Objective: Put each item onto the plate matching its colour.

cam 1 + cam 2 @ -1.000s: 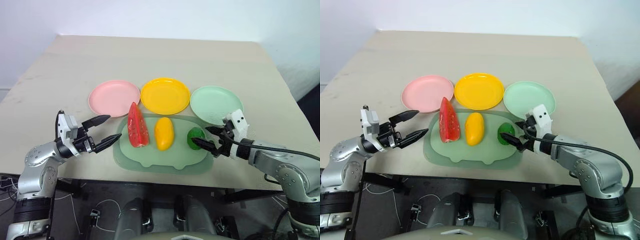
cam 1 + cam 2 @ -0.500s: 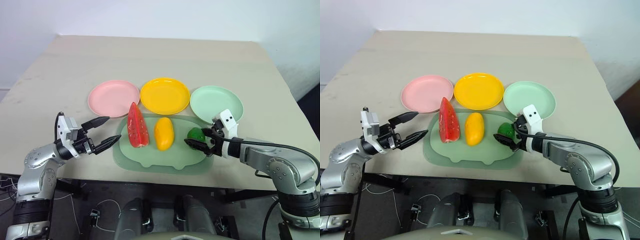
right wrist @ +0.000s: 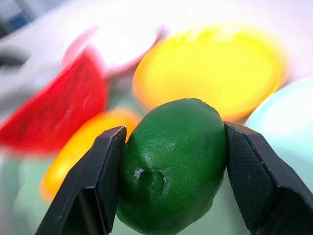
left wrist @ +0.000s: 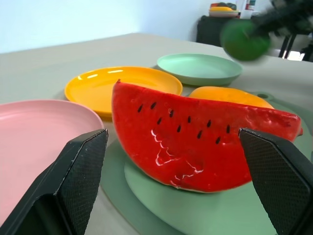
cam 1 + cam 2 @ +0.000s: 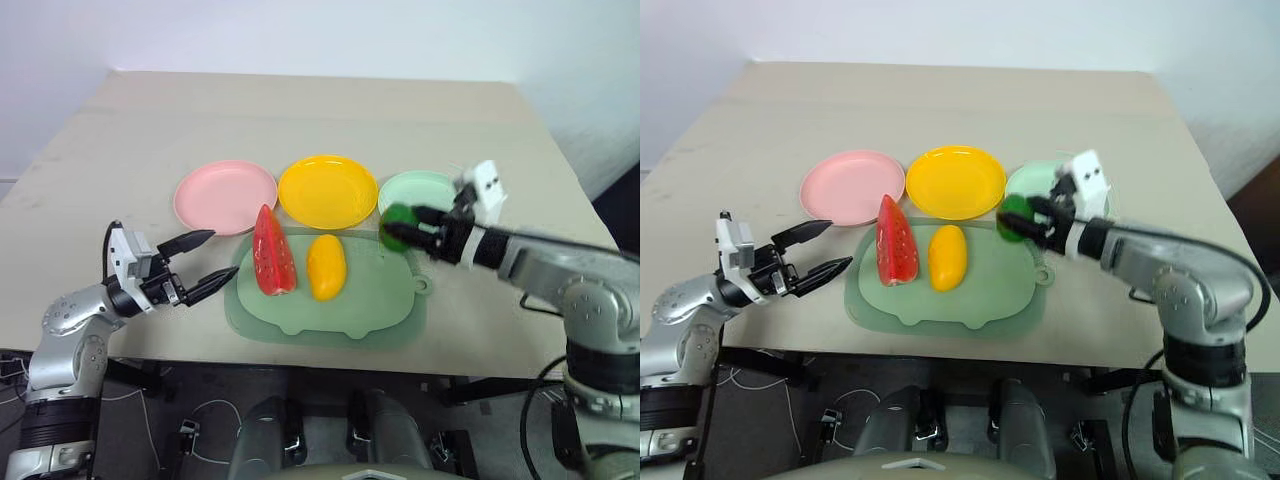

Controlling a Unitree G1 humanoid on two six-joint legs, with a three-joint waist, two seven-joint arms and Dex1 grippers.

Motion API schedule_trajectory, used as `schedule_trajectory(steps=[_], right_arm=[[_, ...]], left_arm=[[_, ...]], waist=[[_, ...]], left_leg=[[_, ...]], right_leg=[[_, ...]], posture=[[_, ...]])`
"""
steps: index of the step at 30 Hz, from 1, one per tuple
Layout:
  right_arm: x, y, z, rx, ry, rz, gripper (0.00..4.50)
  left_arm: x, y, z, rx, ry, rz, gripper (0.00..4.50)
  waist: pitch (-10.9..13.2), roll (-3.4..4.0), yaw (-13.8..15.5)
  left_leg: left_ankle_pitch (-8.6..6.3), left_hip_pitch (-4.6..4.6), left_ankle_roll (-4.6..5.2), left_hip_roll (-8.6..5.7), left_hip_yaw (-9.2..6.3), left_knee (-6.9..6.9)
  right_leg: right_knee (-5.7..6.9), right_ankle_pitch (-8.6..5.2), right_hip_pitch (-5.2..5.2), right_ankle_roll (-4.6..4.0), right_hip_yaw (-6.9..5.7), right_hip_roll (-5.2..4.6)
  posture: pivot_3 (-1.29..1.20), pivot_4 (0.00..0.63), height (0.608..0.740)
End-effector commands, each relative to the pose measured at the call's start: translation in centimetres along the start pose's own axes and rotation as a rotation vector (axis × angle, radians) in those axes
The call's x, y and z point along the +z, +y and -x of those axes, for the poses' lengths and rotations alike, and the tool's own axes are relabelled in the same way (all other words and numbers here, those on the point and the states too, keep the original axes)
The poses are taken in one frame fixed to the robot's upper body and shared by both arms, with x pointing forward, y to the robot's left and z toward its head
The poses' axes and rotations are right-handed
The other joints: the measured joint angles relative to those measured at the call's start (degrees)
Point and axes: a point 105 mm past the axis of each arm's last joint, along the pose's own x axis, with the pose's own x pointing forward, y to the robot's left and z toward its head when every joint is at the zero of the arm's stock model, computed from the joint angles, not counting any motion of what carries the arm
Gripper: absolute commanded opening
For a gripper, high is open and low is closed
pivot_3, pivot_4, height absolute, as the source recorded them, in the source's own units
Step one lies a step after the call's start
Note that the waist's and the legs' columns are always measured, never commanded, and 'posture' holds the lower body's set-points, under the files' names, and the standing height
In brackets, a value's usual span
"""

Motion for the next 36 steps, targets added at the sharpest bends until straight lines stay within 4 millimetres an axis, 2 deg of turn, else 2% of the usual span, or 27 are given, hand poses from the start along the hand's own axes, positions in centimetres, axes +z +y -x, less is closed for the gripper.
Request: schedule_trajectory(steps=[1, 3, 8, 12, 15, 20, 24, 27, 31, 34, 36], right_arm=[[2.1, -3.1, 0.1, -0.101, -0.069, -0.031, 2.74], [2.3, -5.2, -0.5, -0.171, -0.064, -0.044, 2.74], [0.4, -8.9, -1.9, -0.254, -0.001, -0.079, 2.74], [-1.0, -10.4, -2.5, -0.309, 0.063, -0.059, 2.74], [-2.0, -10.6, -2.9, -0.316, 0.1, -0.045, 2.74], [-1.4, -10.2, -2.8, -0.293, 0.082, -0.02, 4.37], [-0.1, -10.0, -1.9, -0.29, 0.037, 0.024, 4.47], [1.5, -8.8, -0.8, -0.249, -0.016, 0.063, 4.47], [2.3, -6.1, -0.1, -0.169, -0.039, 0.099, 4.47], [1.5, -0.8, -0.7, 0.007, -0.05, 0.043, 4.47], [0.7, 1.4, -1.1, 0.067, -0.04, 0.012, 4.47]], left_arm=[[1.3, 0.0, 0.1, 0.003, -0.028, -0.048, 4.5], [1.3, 0.0, 0.1, 0.01, -0.031, -0.049, 4.5], [1.1, 0.1, 0.4, 0.03, -0.029, -0.054, 4.5], [1.0, -0.1, 0.4, 0.025, -0.026, -0.056, 4.5], [1.2, -0.1, 0.4, 0.026, -0.027, -0.061, 4.5], [1.3, 0.0, 0.6, 0.031, -0.022, -0.068, 4.5], [1.4, 0.1, 0.7, 0.034, -0.019, -0.07, 4.5], [1.5, 0.2, 0.6, 0.034, -0.022, -0.071, 4.5], [1.5, 0.2, 0.7, 0.034, -0.019, -0.071, 4.5], [1.5, 0.3, 0.8, 0.039, -0.02, -0.071, 4.5], [1.5, 0.3, 0.8, 0.04, -0.023, -0.07, 4.5]], waist=[[0.0, 0.0, 0.1], [0.0, 0.0, 0.0], [0.0, 0.02, -0.3], [0.0, 0.07, -0.3], [0.0, 0.08, -0.4], [0.0, 0.08, -0.3], [0.1, 0.09, -0.3], [0.1, 0.1, -0.1], [0.1, 0.1, -0.2], [0.1, 0.09, -0.4], [0.0, 0.11, -0.5]], left_leg=[[0.0, -0.01, 0.0, 0.0, 0.0, 0.0], [0.0, -0.03, 0.0, 0.0, 0.03, 0.0], [0.01, -0.04, 0.0, 0.0, 0.08, 0.0], [0.01, -0.05, 0.0, 0.01, 0.12, -0.01], [0.02, -0.05, -0.01, 0.01, 0.14, 0.0], [0.02, -0.05, -0.01, 0.02, 0.14, 0.0], [0.02, -0.06, -0.02, 0.02, 0.14, 0.0], [0.01, -0.06, -0.02, 0.02, 0.13, 0.0], [0.01, -0.07, -0.02, 0.03, 0.13, 0.0], [0.01, -0.06, -0.02, 0.07, 0.12, -0.02], [0.01, -0.05, -0.03, 0.11, 0.12, -0.05]], right_leg=[[0.0, 0.0, 0.0, 0.0, 0.0, 0.0], [0.02, 0.0, -0.03, 0.01, 0.0, -0.01], [0.07, 0.07, -0.07, 0.13, 0.02, 0.0], [0.13, 0.1, -0.12, 0.19, 0.03, 0.0], [0.17, 0.1, -0.15, 0.2, 0.05, 0.0], [0.17, 0.1, -0.15, 0.2, 0.06, -0.01], [0.17, 0.1, -0.16, 0.2, 0.06, -0.02], [0.16, 0.1, -0.17, 0.19, 0.06, -0.03], [0.15, 0.09, -0.19, 0.19, 0.07, -0.03], [0.15, 0.07, -0.19, 0.14, 0.07, -0.02], [0.16, 0.09, -0.2, 0.17, 0.07, 0.01]], posture=[[0.0, 0.15, 0.696], [0.0, 0.15, 0.696], [0.0, 0.15, 0.696], [0.0, 0.15, 0.696], [0.0, 0.15, 0.696], [0.0, 0.15, 0.696], [0.0, 0.15, 0.696], [0.0, 0.15, 0.696], [0.0, 0.15, 0.696], [0.0, 0.15, 0.696], [0.0, 0.15, 0.696]])
